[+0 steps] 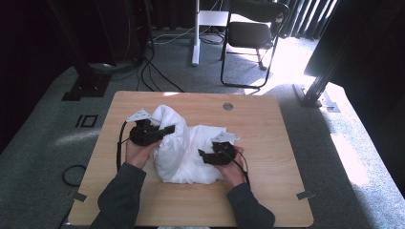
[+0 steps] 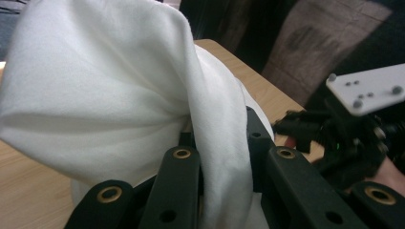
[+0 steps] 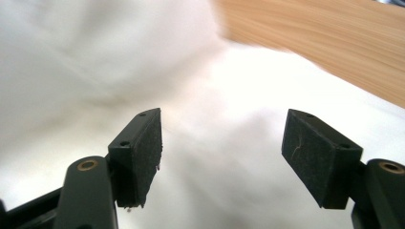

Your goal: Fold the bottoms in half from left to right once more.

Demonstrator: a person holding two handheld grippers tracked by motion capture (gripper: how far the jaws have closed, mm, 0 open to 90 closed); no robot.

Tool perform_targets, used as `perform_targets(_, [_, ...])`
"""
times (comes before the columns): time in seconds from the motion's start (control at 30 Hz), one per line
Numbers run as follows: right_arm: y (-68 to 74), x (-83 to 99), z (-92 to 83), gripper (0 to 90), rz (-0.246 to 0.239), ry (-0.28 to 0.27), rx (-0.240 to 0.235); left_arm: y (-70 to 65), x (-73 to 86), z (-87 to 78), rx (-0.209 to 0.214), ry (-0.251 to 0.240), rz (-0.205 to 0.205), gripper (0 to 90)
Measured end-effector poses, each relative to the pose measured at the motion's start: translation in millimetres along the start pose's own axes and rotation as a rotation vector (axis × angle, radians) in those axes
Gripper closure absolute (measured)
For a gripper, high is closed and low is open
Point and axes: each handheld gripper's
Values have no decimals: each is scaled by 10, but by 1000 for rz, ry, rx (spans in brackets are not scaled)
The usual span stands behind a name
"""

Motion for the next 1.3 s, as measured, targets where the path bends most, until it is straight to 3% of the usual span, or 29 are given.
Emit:
perform_targets(0.1, [-217,199,86,263,23,84,29,-29,-18,21,2,-6,-1,816])
perform_targets(0.17, [-239,299,238,262,27,133,5,-73,-46,47,6,-5,7,816])
perform_targets(0.2, [-215,325,319,257,32,148,-4,-105,-62,60,8,-8,12,816])
perform_targets(0.23, [-169,333,377,253,22,129,6,-139,-81,74,13,-8,18,815])
perform_targets(0.43, [93,167,550,285,-22,129,-10,-321,-197,183,40,-11,60,816])
perform_targets(0.53, [252,96,624,284,-59,130,-61,-366,-216,264,46,-4,66,816])
perform_targets(0.57, [284,86,634,283,-87,129,-85,-408,-214,367,32,19,80,816])
perform_targets(0.6, [284,86,634,283,-87,129,-85,-408,-214,367,32,19,80,816])
perform_targets(0.63, [282,106,581,273,-97,126,-111,-448,-182,479,15,41,104,816])
perform_targets(0.73, [118,208,352,272,-61,72,-135,-488,-104,653,7,77,136,815])
perform_targets(0.8, [-68,319,135,274,-39,35,-96,-514,-35,778,16,97,152,815])
perform_targets(0.9, [-395,457,-119,289,44,15,-6,-543,90,1018,24,143,165,812])
perform_targets(1.03, [-681,514,-281,317,142,-4,25,-510,308,1423,38,255,159,806])
perform_targets(1.1, [-711,485,-305,323,153,-11,36,-513,357,1533,24,290,170,805])
perform_targets(1.27, [-660,314,-332,332,128,-45,28,-519,352,1512,24,287,171,789])
perform_targets(1.3, [-605,189,-345,333,117,-70,8,-528,355,1494,29,279,173,768])
Point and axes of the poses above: each handheld gripper's, and its own axes: z roughly forward along the jaws, x roughly out of its underside, y roughly to its left, and after that the axes turned 12 degrees about y, right-handed
